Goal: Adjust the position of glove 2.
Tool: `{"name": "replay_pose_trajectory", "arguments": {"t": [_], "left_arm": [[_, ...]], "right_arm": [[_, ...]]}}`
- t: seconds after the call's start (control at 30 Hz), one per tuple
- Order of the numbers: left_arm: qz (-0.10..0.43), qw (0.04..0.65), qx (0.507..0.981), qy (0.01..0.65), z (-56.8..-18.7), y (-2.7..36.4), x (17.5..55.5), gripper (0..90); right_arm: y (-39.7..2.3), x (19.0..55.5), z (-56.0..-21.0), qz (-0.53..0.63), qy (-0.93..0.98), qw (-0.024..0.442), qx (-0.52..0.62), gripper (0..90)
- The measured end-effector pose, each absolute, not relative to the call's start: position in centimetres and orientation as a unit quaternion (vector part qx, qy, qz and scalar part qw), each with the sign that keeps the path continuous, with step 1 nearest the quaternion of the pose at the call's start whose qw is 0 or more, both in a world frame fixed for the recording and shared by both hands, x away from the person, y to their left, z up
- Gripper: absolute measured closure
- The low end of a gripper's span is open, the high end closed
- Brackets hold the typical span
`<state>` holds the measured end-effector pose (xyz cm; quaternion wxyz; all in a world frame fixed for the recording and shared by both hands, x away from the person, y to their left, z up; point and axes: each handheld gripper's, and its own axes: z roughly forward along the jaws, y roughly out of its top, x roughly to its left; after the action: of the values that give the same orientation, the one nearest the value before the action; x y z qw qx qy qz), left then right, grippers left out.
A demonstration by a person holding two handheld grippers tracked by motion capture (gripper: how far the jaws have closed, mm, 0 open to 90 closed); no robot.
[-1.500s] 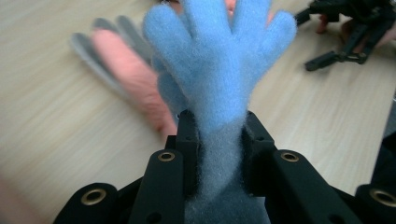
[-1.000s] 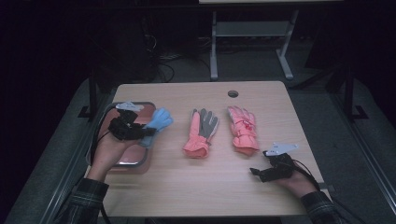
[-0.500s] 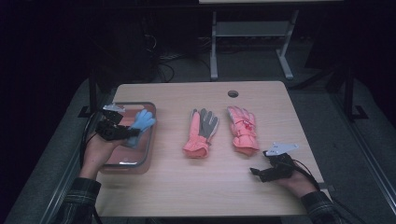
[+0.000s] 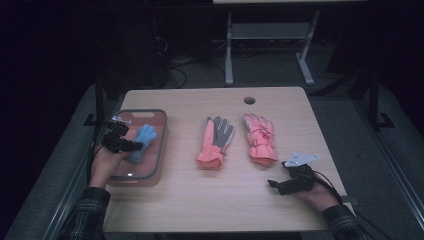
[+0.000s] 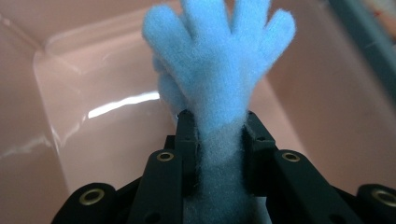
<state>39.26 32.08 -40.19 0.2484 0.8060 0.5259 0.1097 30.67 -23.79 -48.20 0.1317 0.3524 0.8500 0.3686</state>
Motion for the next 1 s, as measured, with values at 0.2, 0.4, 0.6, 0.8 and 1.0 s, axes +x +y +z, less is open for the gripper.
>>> {"name": "replay_pose_trajectory", "arguments": {"t": [0.2,0.4,0.6,0.8,1.0], "left_arm": [[0.111,0.232,0.803,0.537,-40.7,32.2,39.4,65.2],[0.119,0.222,0.799,0.546,-40.9,32.3,39.9,33.3],[0.135,0.238,0.799,0.536,-39.4,31.7,40.0,24.1],[0.142,0.267,0.804,0.513,-37.5,30.0,39.5,21.3],[0.134,0.288,0.816,0.483,-36.4,27.4,38.9,18.7]], "right_arm": [[-23.8,30.7,-48.2,0.368,0.850,0.132,0.353,10.4],[-23.8,30.7,-48.2,0.368,0.850,0.132,0.353,10.4],[-23.8,30.7,-48.2,0.368,0.850,0.132,0.353,10.4],[-23.8,30.7,-48.2,0.368,0.850,0.132,0.354,10.2],[-23.8,30.7,-48.2,0.367,0.848,0.133,0.358,8.2]]}}
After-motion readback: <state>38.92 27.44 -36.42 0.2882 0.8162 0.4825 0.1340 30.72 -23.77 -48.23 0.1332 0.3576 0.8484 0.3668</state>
